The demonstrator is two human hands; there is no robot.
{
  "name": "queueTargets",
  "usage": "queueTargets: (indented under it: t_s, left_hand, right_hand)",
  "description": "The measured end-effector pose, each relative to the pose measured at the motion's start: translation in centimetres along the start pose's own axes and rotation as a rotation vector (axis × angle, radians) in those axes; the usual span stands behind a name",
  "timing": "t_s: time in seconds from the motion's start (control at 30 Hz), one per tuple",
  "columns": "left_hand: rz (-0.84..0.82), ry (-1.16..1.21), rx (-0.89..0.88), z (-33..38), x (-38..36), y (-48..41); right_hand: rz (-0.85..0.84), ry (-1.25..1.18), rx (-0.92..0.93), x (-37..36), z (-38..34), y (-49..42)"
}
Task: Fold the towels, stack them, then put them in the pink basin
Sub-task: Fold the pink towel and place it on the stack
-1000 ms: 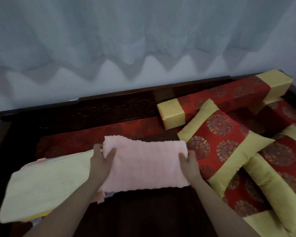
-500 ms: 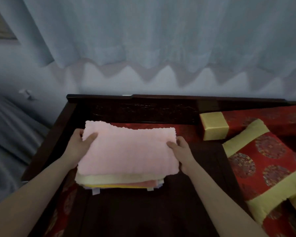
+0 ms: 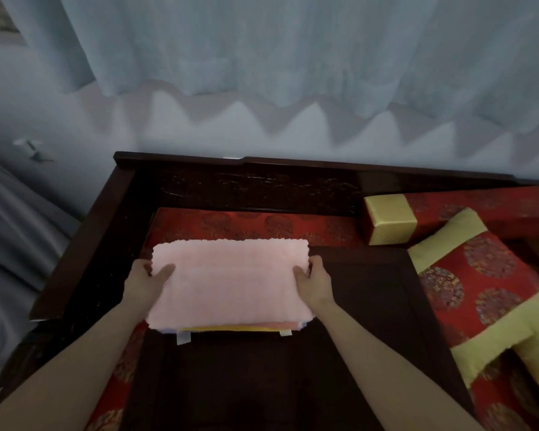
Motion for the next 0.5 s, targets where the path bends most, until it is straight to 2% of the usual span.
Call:
queueTargets:
  t_s: [0.07,0.17,0.27,0.4,0.5]
  left_hand:
    - [0.040,-0.080,-0.068,1.0,0.7,0.3]
    - [0.168,-0.227,-0.346,4.5,1.5,1.6]
    - [0.114,-0.158,-0.604,10.2,-0.9,5.8]
    - [-0.041,-0.185,-0.905,17.7,-7.9,13.4]
    - [-0.133,-0.281,-0.971,22.6,-13.5,19.7]
  right_hand:
    - [-0.014,-0.010,-0.001,0.6,-0.3,0.2]
    - [0.056,-0.022,0.051,3.7,-0.6,0.9]
    - [0.215,0.040,0.137,9.1,-0.6,2.9]
    - [0.482,0.543,0.241,17.8,0.1,8.0]
    - [0.606,0.771,0.171,25.9,2.8,13.1]
Point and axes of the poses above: each hand's wrist, its own y-axis away from the middle knuckle, its own x-axis out of the back of the hand, z = x × y, the point moved 3 cm from there along -y, towards the middle knuckle, and after that the axes turned 1 degree about -y, right-handed, at the moved point
